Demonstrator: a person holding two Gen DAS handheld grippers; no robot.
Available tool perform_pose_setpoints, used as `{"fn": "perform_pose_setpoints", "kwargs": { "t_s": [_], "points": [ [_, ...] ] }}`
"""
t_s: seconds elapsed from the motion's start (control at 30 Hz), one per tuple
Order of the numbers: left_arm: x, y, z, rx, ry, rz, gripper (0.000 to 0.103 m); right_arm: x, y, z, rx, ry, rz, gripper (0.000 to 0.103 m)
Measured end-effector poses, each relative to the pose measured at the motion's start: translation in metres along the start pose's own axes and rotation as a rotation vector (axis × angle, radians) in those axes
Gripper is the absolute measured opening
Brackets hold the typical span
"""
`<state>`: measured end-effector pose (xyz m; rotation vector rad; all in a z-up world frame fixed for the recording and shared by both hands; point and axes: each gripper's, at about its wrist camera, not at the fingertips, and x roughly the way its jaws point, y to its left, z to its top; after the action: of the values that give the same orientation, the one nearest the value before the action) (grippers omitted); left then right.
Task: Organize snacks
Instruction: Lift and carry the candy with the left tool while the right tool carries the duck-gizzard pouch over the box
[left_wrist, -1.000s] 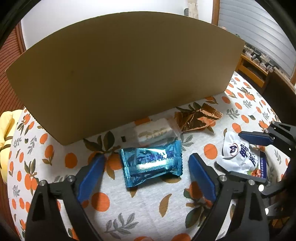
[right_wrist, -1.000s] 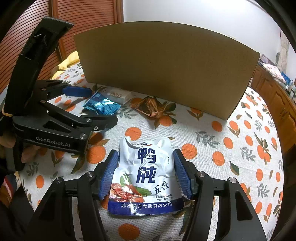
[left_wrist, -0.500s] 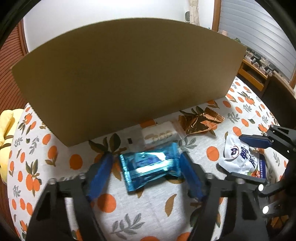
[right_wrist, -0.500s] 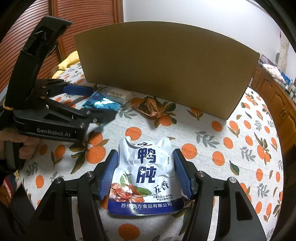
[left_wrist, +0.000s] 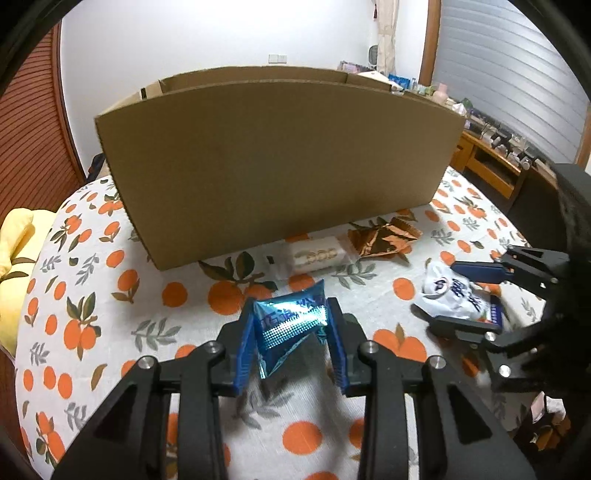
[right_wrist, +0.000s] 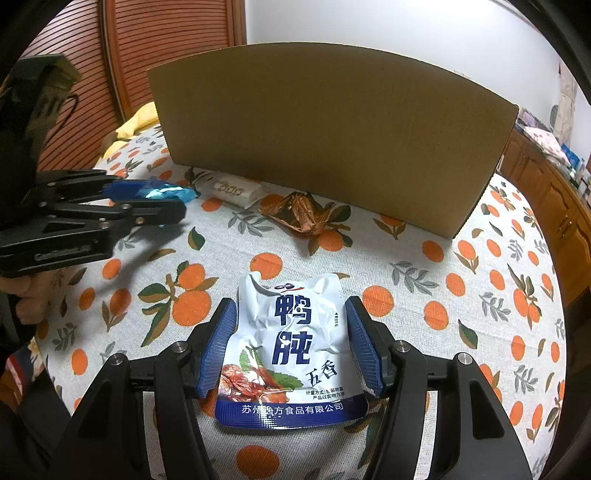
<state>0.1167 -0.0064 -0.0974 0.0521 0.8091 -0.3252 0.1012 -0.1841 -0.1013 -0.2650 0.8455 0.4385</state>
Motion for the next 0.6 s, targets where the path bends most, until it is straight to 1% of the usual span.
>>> {"fn": "perform_pose_setpoints", "kwargs": {
  "t_s": [0.1, 0.17, 0.27, 0.43, 0.6],
  "points": [
    [-0.008, 0.0, -0.004, 0.001, -0.013, -0.002, 0.033, 0.0, 0.0, 0.0, -0.001, 0.0, -0.001, 0.061],
    [-0.006, -0.009, -0.002, 0.005, -0.02, -0.004, 0.034, -0.001, 0.001, -0.001, -0.007, -0.001, 0.004, 0.06],
    [-0.012, -0.011, -0.003, 0.012, -0.03, -0.011, 0.034, -0.002, 0.005, -0.001, -0.028, -0.003, 0.01, 0.06],
    [-0.018, -0.013, -0.002, 0.025, -0.045, -0.01, 0.034, -0.006, 0.012, 0.001, -0.061, -0.02, -0.016, 0.059],
    [-0.025, -0.013, 0.0, 0.024, -0.065, -0.018, 0.034, -0.013, 0.014, 0.001, -0.058, -0.036, -0.016, 0.059]
  ]
}}
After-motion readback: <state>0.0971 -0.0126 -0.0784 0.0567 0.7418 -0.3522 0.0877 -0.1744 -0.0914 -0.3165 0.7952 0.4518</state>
